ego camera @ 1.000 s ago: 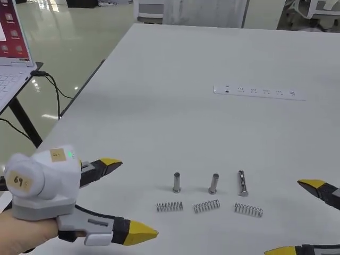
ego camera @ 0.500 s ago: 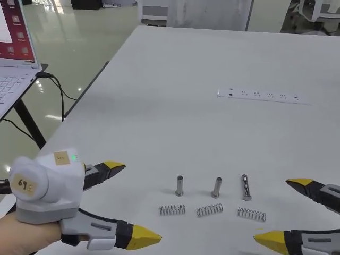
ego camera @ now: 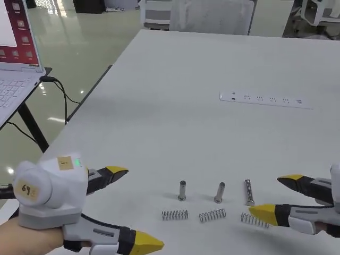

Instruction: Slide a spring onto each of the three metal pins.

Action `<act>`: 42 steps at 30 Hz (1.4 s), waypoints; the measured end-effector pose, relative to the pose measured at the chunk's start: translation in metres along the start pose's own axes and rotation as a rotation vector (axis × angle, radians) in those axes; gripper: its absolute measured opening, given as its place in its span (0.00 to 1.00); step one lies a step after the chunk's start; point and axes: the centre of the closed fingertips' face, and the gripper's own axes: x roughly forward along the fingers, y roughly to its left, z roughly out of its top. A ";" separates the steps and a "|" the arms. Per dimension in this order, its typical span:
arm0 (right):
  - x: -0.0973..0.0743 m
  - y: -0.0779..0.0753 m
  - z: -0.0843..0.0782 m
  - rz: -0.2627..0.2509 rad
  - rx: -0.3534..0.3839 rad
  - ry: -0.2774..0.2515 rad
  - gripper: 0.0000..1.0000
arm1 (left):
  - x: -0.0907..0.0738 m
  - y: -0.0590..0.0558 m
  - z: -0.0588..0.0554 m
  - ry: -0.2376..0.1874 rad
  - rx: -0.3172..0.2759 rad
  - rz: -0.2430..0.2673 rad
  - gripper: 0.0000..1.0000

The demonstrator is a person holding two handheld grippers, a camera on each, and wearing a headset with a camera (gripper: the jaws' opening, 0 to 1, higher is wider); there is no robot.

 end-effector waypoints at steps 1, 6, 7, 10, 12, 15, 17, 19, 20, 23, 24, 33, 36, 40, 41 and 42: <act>0.001 -0.001 0.000 -0.004 0.004 0.008 0.63 | 0.000 0.000 0.000 0.000 0.000 0.000 0.98; 0.013 -0.007 0.000 -0.017 0.022 0.047 0.53 | 0.000 0.000 0.000 -0.001 -0.001 0.001 0.98; 0.015 -0.010 -0.004 -0.035 0.008 0.079 0.53 | 0.000 0.001 -0.001 -0.002 -0.002 0.003 0.98; 0.022 -0.011 -0.005 -0.033 0.031 0.095 0.46 | 0.000 0.001 0.000 -0.005 -0.007 0.004 0.98; 0.026 -0.012 -0.005 -0.034 0.073 0.100 0.43 | 0.000 0.001 -0.001 -0.004 -0.007 0.004 0.98; 0.030 -0.018 -0.006 -0.052 0.114 0.116 0.37 | 0.000 0.000 -0.002 -0.002 -0.009 0.004 0.98; 0.032 -0.022 -0.007 -0.068 0.137 0.121 0.33 | -0.001 0.000 -0.002 -0.002 -0.010 0.004 0.98; 0.035 -0.023 -0.008 -0.061 0.176 0.121 0.29 | -0.001 -0.001 -0.002 -0.002 -0.009 0.003 0.98; 0.037 -0.022 -0.009 -0.062 0.203 0.127 0.28 | -0.001 0.000 -0.002 -0.002 -0.009 0.003 0.98; 0.040 -0.024 -0.012 -0.077 0.201 0.145 0.25 | -0.001 0.001 -0.001 -0.005 -0.008 0.004 0.98; 0.041 -0.023 -0.012 -0.080 0.206 0.151 0.24 | -0.001 0.001 0.000 -0.006 -0.008 0.005 0.98; 0.052 -0.027 -0.015 -0.123 0.216 0.208 0.17 | 0.001 0.003 -0.001 -0.004 -0.009 0.002 0.98; 0.056 -0.030 -0.018 -0.140 0.197 0.230 0.15 | 0.000 0.002 -0.002 -0.004 -0.009 0.001 0.98; 0.056 -0.031 -0.017 -0.158 0.149 0.233 0.13 | -0.001 0.003 -0.003 -0.002 -0.012 0.005 0.98; 0.056 -0.031 -0.018 -0.163 0.141 0.239 0.11 | -0.001 0.004 -0.003 -0.006 -0.014 0.009 0.98; 0.057 -0.031 -0.017 -0.161 0.138 0.236 0.11 | -0.002 0.004 -0.003 -0.009 -0.018 0.010 0.98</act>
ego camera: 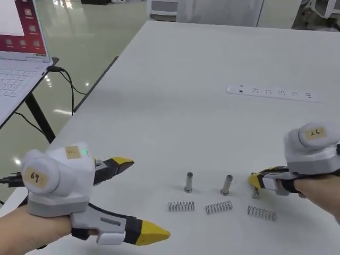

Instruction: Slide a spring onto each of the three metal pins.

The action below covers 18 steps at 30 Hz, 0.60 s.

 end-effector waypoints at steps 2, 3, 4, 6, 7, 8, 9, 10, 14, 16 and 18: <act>0.000 0.001 -0.001 0.004 0.011 0.003 0.11 | 0.000 0.000 0.000 -0.002 -0.006 0.002 0.98; 0.001 0.001 -0.002 0.004 0.013 0.003 0.10 | 0.000 0.000 -0.001 -0.003 -0.006 0.005 0.98; 0.001 0.001 -0.002 0.003 0.016 0.005 0.10 | 0.000 0.000 -0.001 -0.002 -0.007 0.005 0.98; 0.002 0.001 -0.004 0.005 0.017 0.011 0.08 | 0.000 -0.001 -0.002 0.000 -0.010 0.002 0.98; 0.002 0.002 -0.005 0.007 0.019 0.012 0.07 | 0.000 -0.002 -0.003 0.001 -0.010 0.002 0.98; 0.002 0.002 -0.005 0.010 0.015 0.011 0.06 | 0.001 -0.003 -0.004 0.004 -0.011 -0.001 0.98; 0.001 0.002 -0.005 0.007 0.015 0.011 0.05 | 0.001 -0.003 -0.004 0.006 -0.012 -0.002 0.98; 0.001 0.002 -0.005 0.007 0.008 0.011 0.05 | 0.001 -0.004 -0.004 0.007 -0.012 -0.002 0.98; 0.000 0.001 -0.005 0.017 0.028 0.006 0.05 | 0.002 -0.004 -0.003 0.004 -0.011 -0.002 0.98; -0.001 0.001 -0.006 0.031 0.057 -0.003 0.05 | 0.002 -0.004 -0.003 0.006 -0.008 -0.002 0.98; -0.004 -0.001 -0.006 0.032 0.075 -0.015 0.05 | 0.002 -0.003 -0.002 0.006 -0.008 0.000 0.98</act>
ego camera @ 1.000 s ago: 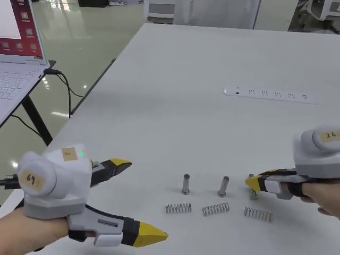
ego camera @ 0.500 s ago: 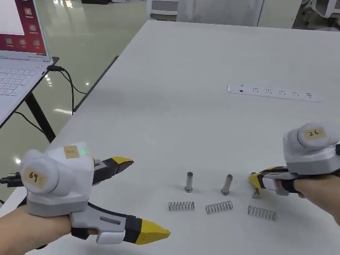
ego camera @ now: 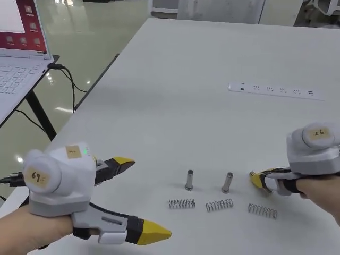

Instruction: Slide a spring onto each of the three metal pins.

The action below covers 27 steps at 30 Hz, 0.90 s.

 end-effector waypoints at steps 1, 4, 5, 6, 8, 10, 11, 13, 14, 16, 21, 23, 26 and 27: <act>-0.001 0.000 0.000 0.004 0.004 -0.008 0.05 | 0.000 0.000 0.000 -0.001 -0.001 0.000 0.98; -0.006 -0.002 0.001 0.014 0.036 -0.033 0.05 | -0.001 0.001 -0.001 0.002 -0.002 0.002 0.98; -0.007 -0.001 0.001 0.018 0.044 -0.038 0.05 | -0.001 0.001 -0.002 0.004 -0.005 0.001 0.98; -0.008 -0.001 0.002 0.023 0.048 -0.048 0.05 | -0.001 0.001 -0.002 0.004 -0.005 0.002 0.98; -0.012 0.002 0.004 0.034 0.045 -0.069 0.05 | 0.000 0.000 -0.001 0.001 -0.005 0.001 0.98; -0.015 0.003 0.004 0.035 0.040 -0.082 0.05 | 0.000 0.000 -0.001 0.000 -0.005 -0.001 0.98; -0.016 0.004 0.005 0.036 0.034 -0.091 0.05 | 0.001 -0.001 -0.001 0.000 -0.003 -0.001 0.98; -0.019 0.004 0.007 0.036 0.029 -0.106 0.05 | 0.001 -0.001 0.000 0.001 -0.001 -0.003 0.98; -0.020 0.004 0.007 0.036 0.029 -0.111 0.05 | 0.001 -0.001 0.001 0.000 0.000 -0.003 0.98; -0.022 0.005 0.008 0.039 0.030 -0.123 0.05 | 0.001 -0.002 0.003 -0.002 0.001 -0.005 0.98; -0.026 0.008 0.010 0.040 0.018 -0.144 0.05 | 0.001 -0.002 0.003 -0.001 0.006 -0.006 0.98; -0.027 0.008 0.010 0.041 0.015 -0.148 0.05 | 0.001 -0.003 0.003 -0.002 0.003 -0.006 0.98; -0.029 0.009 0.011 0.041 0.003 -0.158 0.05 | 0.001 -0.003 0.003 -0.001 0.005 -0.007 0.98; -0.029 0.009 0.011 0.041 0.002 -0.160 0.05 | 0.001 -0.004 0.003 -0.001 0.004 -0.008 0.98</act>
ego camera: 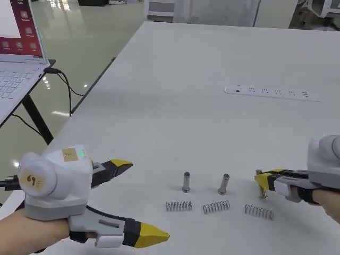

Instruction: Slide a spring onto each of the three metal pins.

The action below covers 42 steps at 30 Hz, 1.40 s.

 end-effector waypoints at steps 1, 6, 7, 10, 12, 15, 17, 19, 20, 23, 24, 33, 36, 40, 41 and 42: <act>0.000 0.000 0.000 -0.001 -0.002 -0.001 0.05 | 0.000 0.000 0.000 0.001 0.001 0.000 0.98; -0.005 0.003 0.001 -0.003 -0.033 -0.012 0.05 | 0.001 -0.002 -0.001 0.007 0.006 -0.007 0.98; -0.006 0.004 0.001 -0.003 -0.047 -0.017 0.05 | 0.000 -0.002 0.000 0.006 0.005 -0.007 0.98; -0.009 0.005 -0.001 -0.013 -0.082 -0.016 0.05 | -0.001 0.000 0.000 0.005 0.004 -0.006 0.98; -0.010 0.005 -0.001 -0.015 -0.103 -0.016 0.05 | -0.001 -0.001 0.000 0.008 0.004 -0.007 0.98; -0.012 0.007 -0.004 -0.028 -0.164 -0.018 0.05 | -0.001 -0.002 0.000 0.005 0.003 -0.010 0.98; -0.014 0.010 -0.005 -0.033 -0.185 -0.020 0.05 | 0.000 -0.003 0.000 0.007 0.005 -0.011 0.98; -0.014 0.009 -0.007 -0.036 -0.191 -0.020 0.05 | 0.000 -0.003 0.000 0.007 0.005 -0.012 0.98; -0.016 0.009 -0.008 -0.038 -0.195 -0.023 0.05 | 0.000 -0.003 0.000 0.004 0.003 -0.010 0.98; -0.016 0.009 -0.010 -0.039 -0.193 -0.022 0.05 | -0.001 -0.003 0.000 -0.001 -0.002 -0.007 0.98; -0.017 0.009 -0.010 -0.040 -0.194 -0.020 0.05 | -0.001 -0.003 0.000 -0.001 -0.004 -0.007 0.98; -0.020 0.012 -0.014 -0.037 -0.197 -0.017 0.06 | -0.001 -0.005 0.000 -0.006 -0.006 -0.009 0.98; -0.022 0.013 -0.010 -0.036 -0.193 -0.038 0.08 | -0.001 -0.005 0.000 -0.005 -0.005 -0.008 0.98; -0.025 0.010 -0.003 -0.042 -0.182 -0.055 0.12 | -0.001 -0.005 0.000 -0.005 -0.006 -0.008 0.98; -0.026 0.010 -0.003 -0.042 -0.181 -0.055 0.12 | -0.001 -0.005 0.000 -0.004 -0.006 -0.008 0.98; -0.027 0.009 -0.003 -0.043 -0.181 -0.056 0.12 | -0.001 -0.005 0.000 -0.004 -0.006 -0.008 0.98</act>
